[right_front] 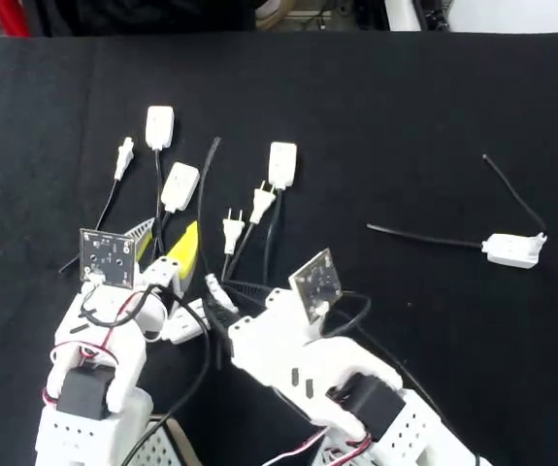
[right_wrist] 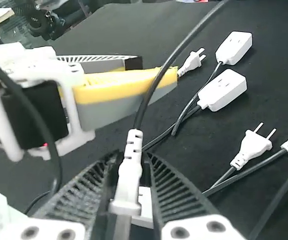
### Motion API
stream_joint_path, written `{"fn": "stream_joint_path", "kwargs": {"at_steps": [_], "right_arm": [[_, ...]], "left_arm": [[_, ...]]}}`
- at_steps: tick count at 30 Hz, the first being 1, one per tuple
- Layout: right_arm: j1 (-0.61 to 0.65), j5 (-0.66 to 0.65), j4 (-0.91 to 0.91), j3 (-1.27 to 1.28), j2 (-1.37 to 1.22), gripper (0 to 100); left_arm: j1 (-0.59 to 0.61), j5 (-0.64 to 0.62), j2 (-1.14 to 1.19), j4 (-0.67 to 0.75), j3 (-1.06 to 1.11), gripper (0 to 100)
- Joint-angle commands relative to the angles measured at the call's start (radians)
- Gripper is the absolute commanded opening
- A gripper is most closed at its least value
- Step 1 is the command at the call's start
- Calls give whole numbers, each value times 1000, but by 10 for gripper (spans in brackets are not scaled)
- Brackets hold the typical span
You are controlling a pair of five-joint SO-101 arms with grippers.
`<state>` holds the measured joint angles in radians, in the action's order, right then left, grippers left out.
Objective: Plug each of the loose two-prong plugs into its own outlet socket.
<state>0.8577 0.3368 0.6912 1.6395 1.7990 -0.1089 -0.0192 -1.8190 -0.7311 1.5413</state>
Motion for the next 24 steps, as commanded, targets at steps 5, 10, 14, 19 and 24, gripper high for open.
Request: {"fn": "stream_joint_path", "kwargs": {"at_steps": [5,10,14,19,24], "right_arm": [[14,-43,2,-58,157,12],[14,-44,2,-58,157,12],[14,-44,3,-58,157,13],[14,-89,-3,-31,156,13],[-43,-100,5,-30,156,13]], "left_arm": [[-94,-9,-6,-160,-117,210],[-150,-8,-6,-267,-171,210],[-188,0,-6,-310,-196,210],[-214,61,-6,-358,-225,210],[-199,84,-6,-361,-225,209]]}}
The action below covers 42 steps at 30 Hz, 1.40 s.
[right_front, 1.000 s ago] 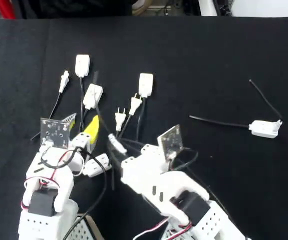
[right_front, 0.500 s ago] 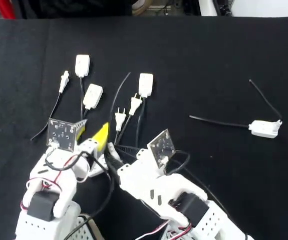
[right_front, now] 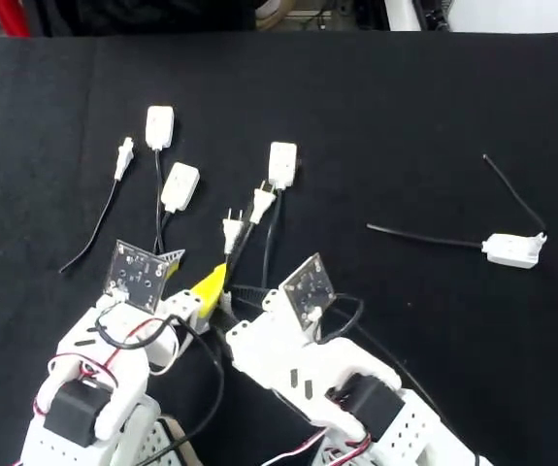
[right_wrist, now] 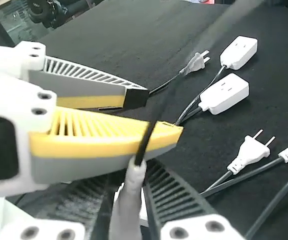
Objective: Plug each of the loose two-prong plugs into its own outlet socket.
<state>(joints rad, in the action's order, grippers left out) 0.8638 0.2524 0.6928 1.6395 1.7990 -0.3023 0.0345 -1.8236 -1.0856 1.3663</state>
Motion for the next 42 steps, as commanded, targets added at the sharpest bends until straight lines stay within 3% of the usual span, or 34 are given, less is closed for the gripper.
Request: {"fn": "stream_joint_path", "kwargs": {"at_steps": [1,6,13,19,28,34,42], "right_arm": [[-86,-35,12,-30,156,13],[-258,-123,86,-24,154,13],[-302,-143,135,8,130,16],[-370,-144,152,-54,120,220],[-654,-256,203,-151,12,216],[-638,-210,460,-440,-259,262],[-454,-74,605,-704,-845,262]], "left_arm": [[13,51,-2,-8,-50,206],[160,71,-2,-31,-74,206],[265,72,-3,-118,-131,206],[380,127,-3,-120,-136,205],[421,143,-3,-132,-93,205],[420,161,-2,-138,-81,205],[429,164,-2,-138,-21,205]]}}
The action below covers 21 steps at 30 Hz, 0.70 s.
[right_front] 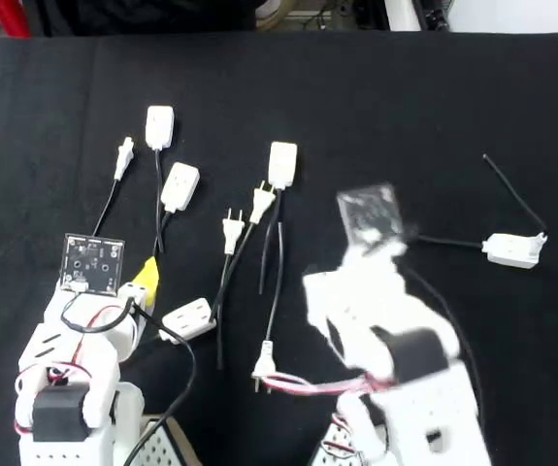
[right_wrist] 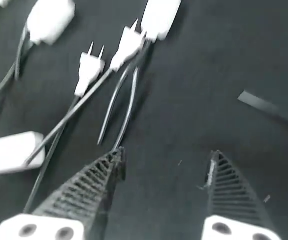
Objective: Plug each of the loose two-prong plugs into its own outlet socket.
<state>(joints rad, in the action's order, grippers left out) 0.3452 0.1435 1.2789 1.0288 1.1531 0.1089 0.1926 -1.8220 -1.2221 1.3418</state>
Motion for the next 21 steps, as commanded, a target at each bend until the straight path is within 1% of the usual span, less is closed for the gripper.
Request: {"fn": "stream_joint_path", "kwargs": {"at_steps": [1,3,6,9,12,16,19,21], "right_arm": [[95,40,21,-101,-259,262],[155,40,23,-102,-351,262],[216,55,26,-110,-406,262],[276,132,26,-99,-417,262],[371,218,18,-87,-417,262],[474,293,-15,-71,-418,265],[486,307,-52,-41,-423,265],[465,307,-61,-39,-453,265]], "left_arm": [[18,6,-3,-2,10,205],[19,12,-3,-3,22,205],[19,43,-3,-3,30,205],[19,46,-3,3,59,205],[19,48,-3,5,79,205],[19,48,-3,6,84,205],[19,48,-3,6,85,205],[16,48,-3,6,85,205]]}}
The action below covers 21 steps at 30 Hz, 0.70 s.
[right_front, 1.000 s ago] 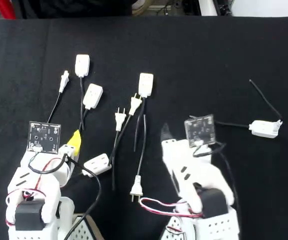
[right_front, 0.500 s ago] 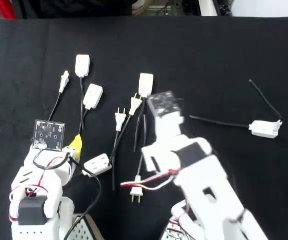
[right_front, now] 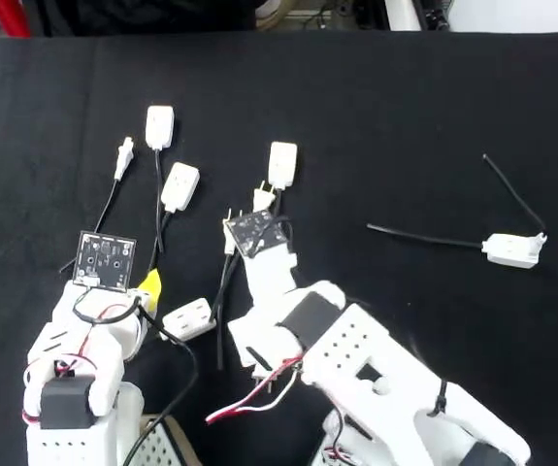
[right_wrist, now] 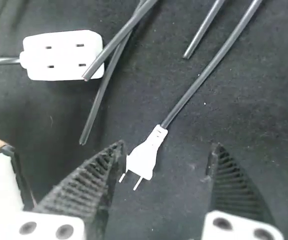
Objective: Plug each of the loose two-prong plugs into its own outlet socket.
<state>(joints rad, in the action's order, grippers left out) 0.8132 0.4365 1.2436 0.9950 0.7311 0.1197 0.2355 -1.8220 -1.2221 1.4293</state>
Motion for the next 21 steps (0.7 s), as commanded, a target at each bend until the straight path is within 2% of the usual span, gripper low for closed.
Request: {"fn": "stream_joint_path", "kwargs": {"at_steps": [1,6,9,17,21], "right_arm": [[-15,14,-26,-15,-61,265],[-78,38,-26,-91,-292,263],[-78,17,-106,-87,-410,261],[-68,169,-347,-8,-450,261],[-66,196,-325,-15,-450,261]], "left_arm": [[2,5,-3,6,-2,205],[1,5,-3,6,-2,205],[1,5,-3,5,-2,205],[8,5,-3,6,13,205],[8,5,-3,6,13,205]]}}
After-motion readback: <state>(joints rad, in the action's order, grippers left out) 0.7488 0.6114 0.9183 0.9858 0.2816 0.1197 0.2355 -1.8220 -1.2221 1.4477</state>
